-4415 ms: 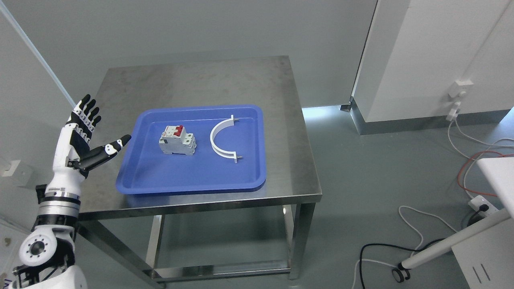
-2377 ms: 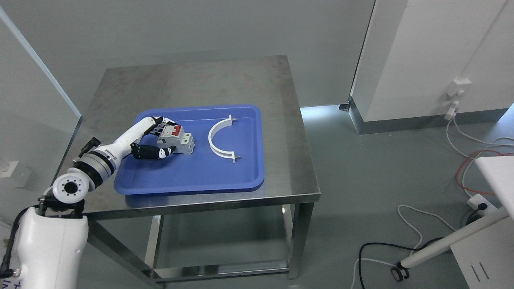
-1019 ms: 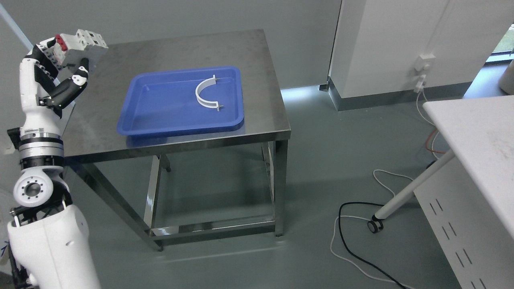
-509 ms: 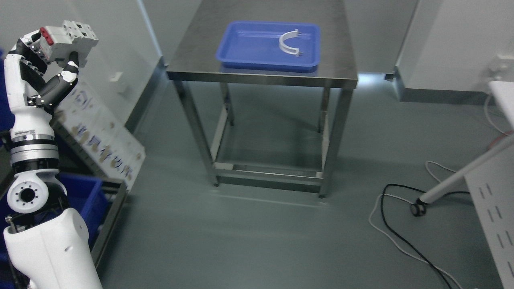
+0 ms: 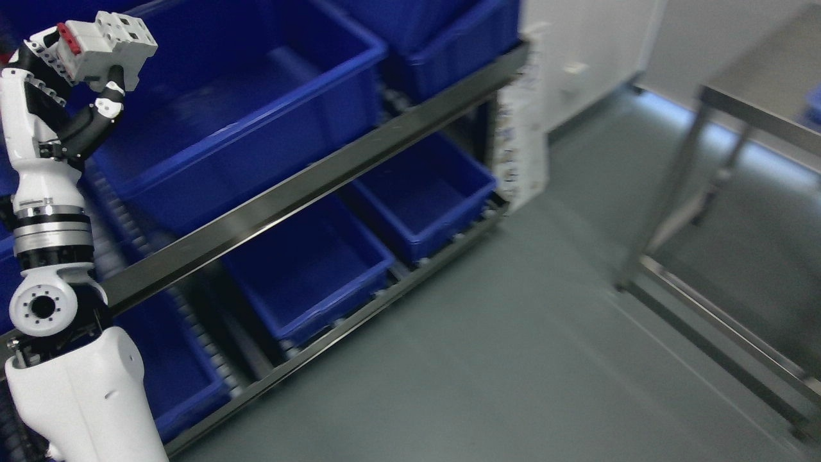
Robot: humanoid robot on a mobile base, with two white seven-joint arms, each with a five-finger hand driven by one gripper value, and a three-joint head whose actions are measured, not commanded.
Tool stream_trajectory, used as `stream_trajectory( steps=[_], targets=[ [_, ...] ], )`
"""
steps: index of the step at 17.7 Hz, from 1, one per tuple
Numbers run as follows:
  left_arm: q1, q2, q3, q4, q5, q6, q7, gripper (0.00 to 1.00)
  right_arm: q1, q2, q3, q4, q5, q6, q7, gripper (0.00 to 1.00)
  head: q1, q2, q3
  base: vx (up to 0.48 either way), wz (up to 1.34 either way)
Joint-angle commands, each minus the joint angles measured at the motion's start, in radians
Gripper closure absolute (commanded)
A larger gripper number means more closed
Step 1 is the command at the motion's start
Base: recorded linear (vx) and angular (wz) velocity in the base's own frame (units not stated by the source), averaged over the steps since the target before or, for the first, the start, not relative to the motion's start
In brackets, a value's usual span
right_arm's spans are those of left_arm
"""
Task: Place circuit breaker on shelf
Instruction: 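Carry the held breaker in the left hand while turning to the bin shelf, then lower the left hand with the breaker into the upper blue bin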
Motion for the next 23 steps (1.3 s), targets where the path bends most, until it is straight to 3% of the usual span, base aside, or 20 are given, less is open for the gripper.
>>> stream_trajectory(
  steps=[1, 5, 7, 16, 23],
  targets=[
    [-0.054, 0.011, -0.048, -0.021, -0.008, 0.018, -0.067, 0.85, 0.0, -0.017, 0.02, 0.0, 0.0, 0.032, 0.0, 0.0, 0.0, 0.0, 0.0, -0.161, 1.88],
    [-0.065, 0.251, -0.175, 0.143, -0.024, 0.019, -0.232, 0.84, 0.0, -0.017, 0.02, -0.002, 0.0, 0.032, 0.0, 0.0, 0.0, 0.0, 0.0, -0.031, 1.56],
    [-0.086, 0.296, -0.22, 0.21, -0.027, 0.019, -0.235, 0.84, 0.0, -0.017, 0.02, 0.0, 0.0, 0.032, 0.0, 0.0, 0.0, 0.0, 0.0, 0.07, 0.78],
    [-0.28, 0.283, -0.307, 0.551, -0.171, 0.018, -0.233, 0.83, 0.0, -0.017, 0.02, 0.0, 0.0, 0.032, 0.001, 0.0, 0.0, -0.001, 0.0, 0.062, 0.24],
    [-0.532, 0.228, -0.416, 0.954, -0.267, 0.006, -0.22, 0.83, 0.0, -0.017, 0.02, 0.0, 0.0, 0.032, 0.0, 0.0, 0.0, -0.001, 0.0, 0.002, 0.01]
  ],
)
